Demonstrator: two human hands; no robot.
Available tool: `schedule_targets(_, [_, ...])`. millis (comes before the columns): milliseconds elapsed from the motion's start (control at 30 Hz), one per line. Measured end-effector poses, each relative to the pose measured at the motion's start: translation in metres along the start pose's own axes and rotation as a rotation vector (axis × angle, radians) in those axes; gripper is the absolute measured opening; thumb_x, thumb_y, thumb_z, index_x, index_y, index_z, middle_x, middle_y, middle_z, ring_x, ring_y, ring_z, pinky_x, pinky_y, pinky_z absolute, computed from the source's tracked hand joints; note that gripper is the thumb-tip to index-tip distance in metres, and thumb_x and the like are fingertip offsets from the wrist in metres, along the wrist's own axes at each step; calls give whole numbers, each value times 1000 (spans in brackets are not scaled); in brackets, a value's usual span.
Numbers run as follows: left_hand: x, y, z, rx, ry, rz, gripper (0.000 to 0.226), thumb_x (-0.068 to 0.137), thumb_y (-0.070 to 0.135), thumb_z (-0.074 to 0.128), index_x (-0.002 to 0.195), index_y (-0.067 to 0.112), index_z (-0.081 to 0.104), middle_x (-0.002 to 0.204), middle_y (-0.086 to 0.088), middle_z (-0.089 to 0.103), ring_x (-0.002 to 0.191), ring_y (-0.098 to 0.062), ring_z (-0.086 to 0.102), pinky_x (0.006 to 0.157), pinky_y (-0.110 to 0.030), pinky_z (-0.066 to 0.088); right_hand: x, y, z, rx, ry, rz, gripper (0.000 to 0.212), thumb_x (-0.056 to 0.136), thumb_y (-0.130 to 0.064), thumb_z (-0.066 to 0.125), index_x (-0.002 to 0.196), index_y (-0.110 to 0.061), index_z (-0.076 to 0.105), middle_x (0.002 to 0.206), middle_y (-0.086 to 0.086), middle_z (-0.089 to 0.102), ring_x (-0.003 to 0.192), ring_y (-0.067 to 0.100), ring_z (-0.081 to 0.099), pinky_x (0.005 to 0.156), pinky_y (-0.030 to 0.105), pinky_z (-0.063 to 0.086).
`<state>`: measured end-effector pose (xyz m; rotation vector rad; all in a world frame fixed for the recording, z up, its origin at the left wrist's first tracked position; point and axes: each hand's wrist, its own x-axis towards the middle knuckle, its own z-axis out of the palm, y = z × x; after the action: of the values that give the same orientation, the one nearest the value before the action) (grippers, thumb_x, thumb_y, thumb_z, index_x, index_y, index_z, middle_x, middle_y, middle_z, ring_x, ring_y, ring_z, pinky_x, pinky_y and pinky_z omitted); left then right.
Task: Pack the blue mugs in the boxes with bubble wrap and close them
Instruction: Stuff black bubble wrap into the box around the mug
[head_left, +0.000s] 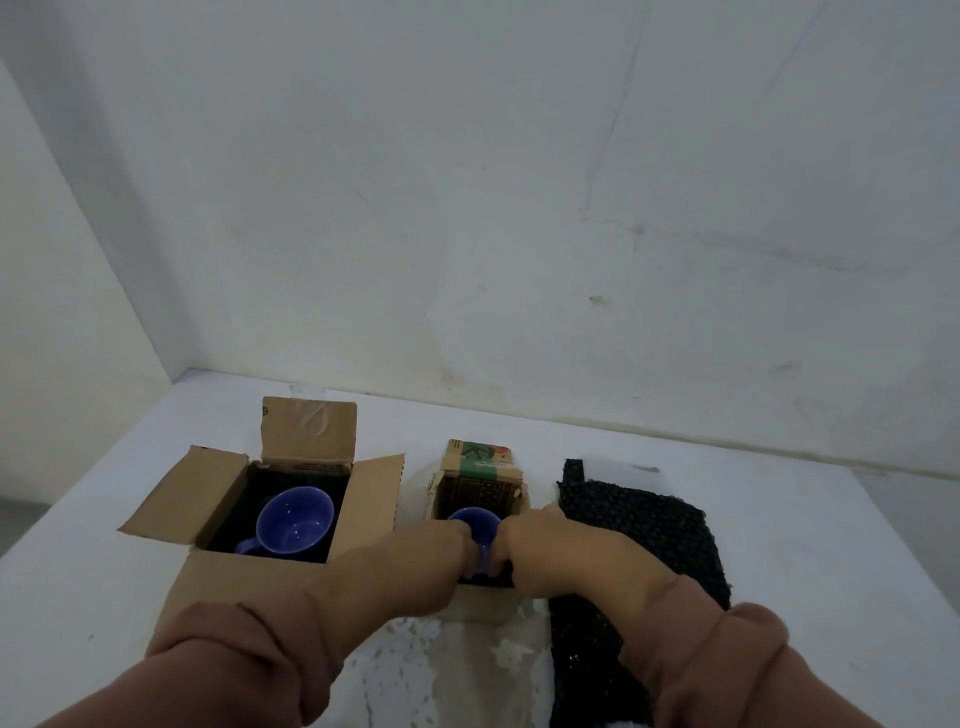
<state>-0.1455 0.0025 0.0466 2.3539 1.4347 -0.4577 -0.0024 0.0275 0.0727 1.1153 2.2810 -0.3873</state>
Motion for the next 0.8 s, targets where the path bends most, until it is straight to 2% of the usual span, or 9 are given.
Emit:
schedule_targets(33, [-3, -1, 4, 25, -21, 4, 39, 93, 2, 48, 129, 14, 54, 124, -10, 53, 102, -28, 60, 92, -35, 49, -2, -2, 2, -44, -38, -10, 37, 91, -8, 46, 124, -21, 58, 126, 9, 56, 112, 32, 48, 103, 46, 31])
schedule_targets(100, [-7, 0, 12, 68, -31, 28, 32, 93, 6, 46, 123, 12, 57, 117, -9, 56, 95, -24, 60, 90, -36, 51, -2, -8, 10, -112, -61, -32, 31, 92, -10, 43, 117, -14, 61, 111, 8, 59, 97, 29, 50, 101, 46, 31])
schedule_targets(167, [-10, 1, 16, 141, 47, 79, 28, 93, 8, 45, 116, 12, 61, 107, -8, 62, 94, -21, 56, 90, -37, 49, -1, -10, 15, -115, -55, -39, 26, 94, -13, 41, 107, -8, 63, 96, 8, 55, 84, 26, 44, 98, 46, 29])
schedule_targets(233, [-11, -1, 18, 233, 137, 107, 27, 92, 9, 46, 114, 13, 61, 104, -7, 65, 99, -22, 50, 91, -37, 41, -1, -9, 16, -87, -43, -40, 26, 94, -14, 41, 107, -7, 62, 95, 10, 54, 82, 26, 42, 96, 45, 28])
schedule_targets(367, [-12, -3, 23, 259, 212, 84, 25, 92, 11, 45, 111, 17, 62, 103, -4, 66, 102, -22, 47, 93, -38, 31, 0, -9, 16, -95, -24, -53, 29, 93, -14, 42, 117, -15, 57, 106, 12, 62, 96, 32, 51, 99, 47, 25])
schedule_targets(500, [-10, 0, 27, 235, 225, 44, 21, 92, 13, 46, 103, 16, 63, 99, -5, 66, 102, -23, 46, 97, -42, 28, 4, -12, 23, -49, -26, -16, 23, 93, -16, 42, 105, -9, 61, 99, 12, 64, 99, 31, 54, 108, 51, 17])
schedule_targets(700, [-9, 3, 30, 226, 212, -9, 20, 91, 17, 48, 103, 18, 64, 105, -1, 64, 107, -23, 44, 105, -48, 21, 4, -9, 26, -80, 30, -20, 25, 93, -15, 43, 110, -13, 60, 108, 11, 63, 103, 31, 53, 106, 49, 22])
schedule_targets(733, [-9, 4, 30, 224, 201, -22, 21, 91, 17, 48, 104, 18, 64, 105, 0, 64, 108, -23, 44, 106, -49, 20, 2, -8, 27, -43, 47, -35, 27, 92, -15, 44, 112, -14, 62, 111, 10, 63, 105, 30, 53, 105, 48, 25])
schedule_targets(800, [-7, 5, 29, 197, 200, -48, 25, 91, 20, 45, 107, 20, 65, 105, 2, 63, 107, -21, 43, 107, -48, 19, -4, 0, 28, 232, 165, -49, 34, 88, -11, 48, 116, -19, 64, 118, 6, 63, 112, 26, 53, 105, 42, 33])
